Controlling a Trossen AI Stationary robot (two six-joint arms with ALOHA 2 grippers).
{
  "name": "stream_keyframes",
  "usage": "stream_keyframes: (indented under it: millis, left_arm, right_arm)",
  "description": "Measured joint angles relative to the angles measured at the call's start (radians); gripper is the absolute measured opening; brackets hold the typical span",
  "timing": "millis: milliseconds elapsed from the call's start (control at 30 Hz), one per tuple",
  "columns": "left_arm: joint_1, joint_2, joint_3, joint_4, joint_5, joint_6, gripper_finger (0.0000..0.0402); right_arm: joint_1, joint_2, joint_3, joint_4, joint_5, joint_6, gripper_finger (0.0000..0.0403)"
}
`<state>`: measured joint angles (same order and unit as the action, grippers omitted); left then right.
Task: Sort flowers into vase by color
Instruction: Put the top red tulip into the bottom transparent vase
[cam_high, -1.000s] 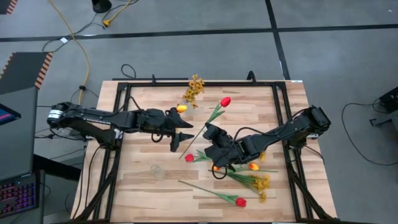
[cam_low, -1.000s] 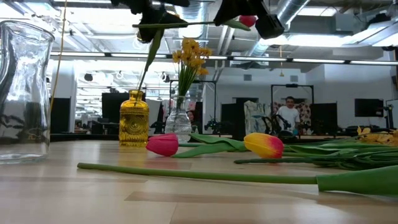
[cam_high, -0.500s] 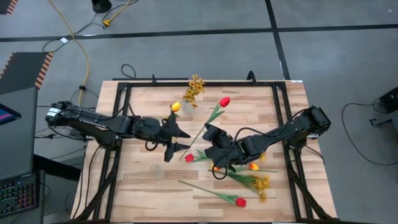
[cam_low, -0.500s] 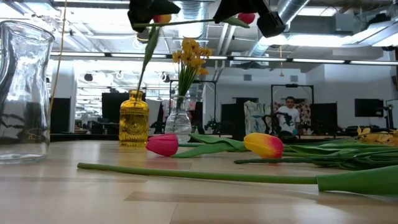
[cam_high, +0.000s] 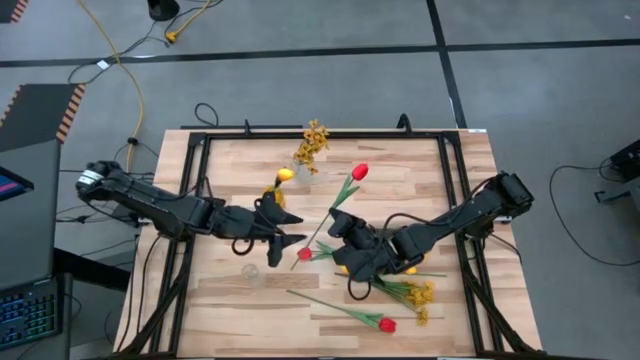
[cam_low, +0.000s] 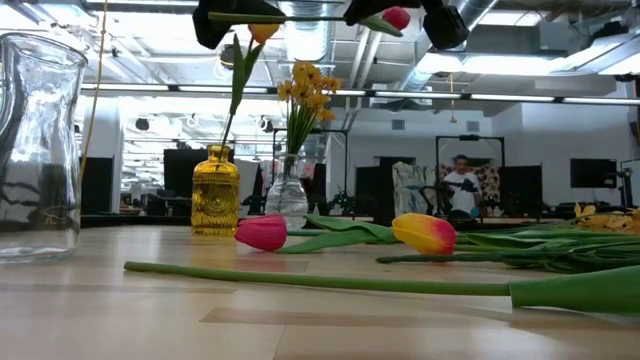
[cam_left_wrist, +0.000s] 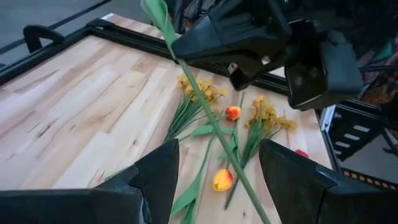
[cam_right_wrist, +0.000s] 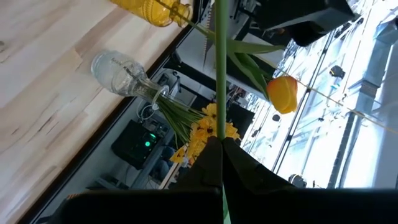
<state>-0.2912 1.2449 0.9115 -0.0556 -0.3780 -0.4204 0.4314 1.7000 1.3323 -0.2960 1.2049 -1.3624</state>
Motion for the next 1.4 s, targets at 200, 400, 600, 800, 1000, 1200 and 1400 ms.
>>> stream_keyframes:
  millis: [200,400,600,800,1000,1200,1400]
  left_arm:
    - [-0.007,0.044,-0.001,0.064,-0.006,0.006,0.0210]
    - [0.000,0.109,0.001,0.159,-0.018,0.004,0.0209]
    - [0.008,0.146,0.000,0.186,-0.055,0.004,0.0210]
    - [0.016,0.149,0.000,0.185,-0.102,0.005,0.0208]
    - [0.016,0.149,0.000,0.183,-0.098,0.012,0.0169]
    - [0.016,0.149,0.000,0.183,-0.098,0.012,0.0102]
    - [0.016,0.149,0.000,0.183,-0.097,0.012,0.0038]
  right_arm:
    - [0.000,0.000,0.000,0.000,-0.003,-0.001,0.0024]
    - [0.000,0.000,0.000,0.009,-0.004,-0.008,0.0024]
    - [0.001,0.000,0.000,0.037,-0.004,-0.060,0.0024]
    - [0.000,0.000,0.000,0.054,-0.005,-0.064,0.0024]
    - [0.000,0.000,0.000,0.054,-0.006,-0.063,0.0024]
    - [0.000,0.000,0.000,0.054,-0.006,-0.063,0.0025]
    - [0.000,0.000,0.000,0.054,-0.006,-0.061,0.0025]
